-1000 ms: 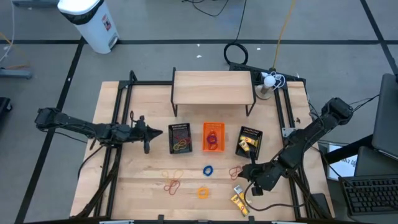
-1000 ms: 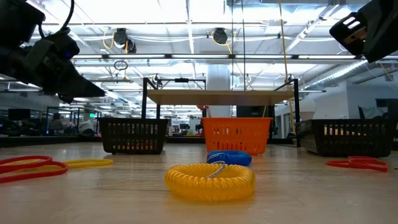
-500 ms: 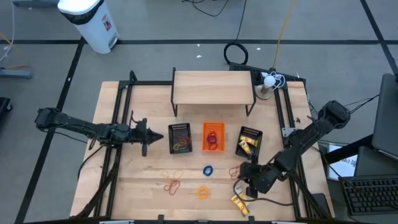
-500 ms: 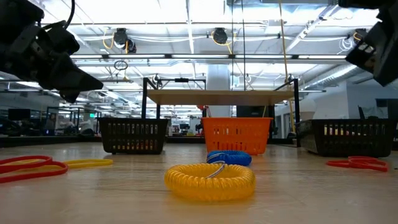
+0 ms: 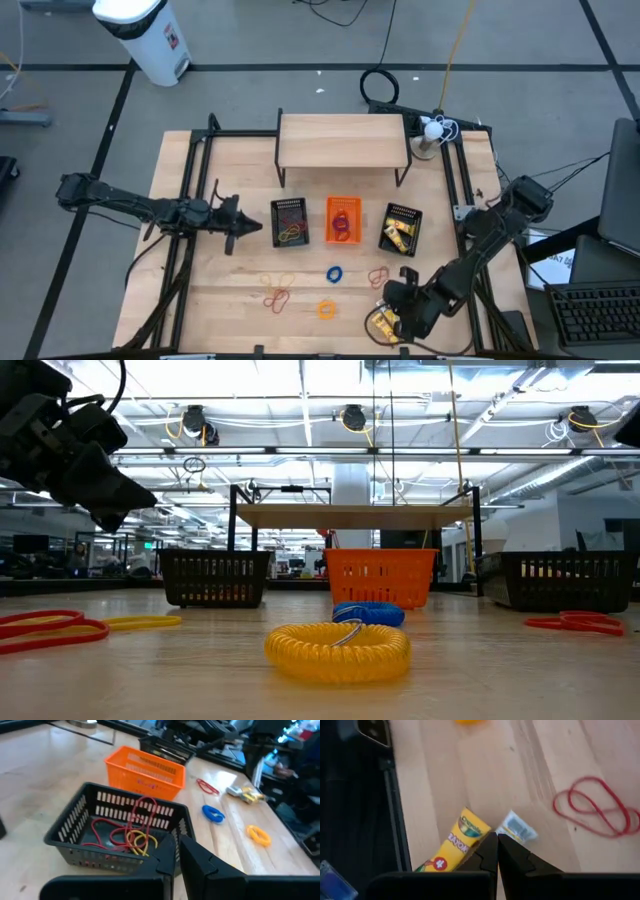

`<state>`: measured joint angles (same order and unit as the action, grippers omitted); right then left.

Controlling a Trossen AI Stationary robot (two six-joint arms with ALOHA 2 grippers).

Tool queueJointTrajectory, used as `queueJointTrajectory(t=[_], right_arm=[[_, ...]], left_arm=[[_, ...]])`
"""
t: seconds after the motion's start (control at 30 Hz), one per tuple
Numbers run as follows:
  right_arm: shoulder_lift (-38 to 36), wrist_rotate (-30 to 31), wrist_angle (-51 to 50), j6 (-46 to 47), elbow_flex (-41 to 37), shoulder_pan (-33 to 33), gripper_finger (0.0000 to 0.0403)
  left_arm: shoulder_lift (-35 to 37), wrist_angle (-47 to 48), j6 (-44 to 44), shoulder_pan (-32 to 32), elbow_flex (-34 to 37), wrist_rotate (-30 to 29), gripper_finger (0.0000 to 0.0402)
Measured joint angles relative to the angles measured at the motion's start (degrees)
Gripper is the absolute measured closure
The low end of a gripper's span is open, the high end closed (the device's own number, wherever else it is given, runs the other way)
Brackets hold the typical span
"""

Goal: Pick & Place Office Desk Supplies
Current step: Put the crayon box into the right black bin

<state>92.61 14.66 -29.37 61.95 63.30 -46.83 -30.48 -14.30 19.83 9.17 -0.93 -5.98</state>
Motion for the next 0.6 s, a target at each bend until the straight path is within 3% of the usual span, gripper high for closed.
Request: queueJointTrajectory(t=[0.23, 0.6], right_arm=[[0.1, -4.4, -3.5, 8.6, 0.2, -0.3, 0.0378], [0.1, -5.9, -3.2, 18.7, 0.1, -1.5, 0.0232]], left_arm=[[0.0, 1.4, -3.8, 0.0, 0.0, 0.0, 0.0378], [0.0, 1.3, -3.2, 0.0, 0.0, -0.1, 0.0378]])
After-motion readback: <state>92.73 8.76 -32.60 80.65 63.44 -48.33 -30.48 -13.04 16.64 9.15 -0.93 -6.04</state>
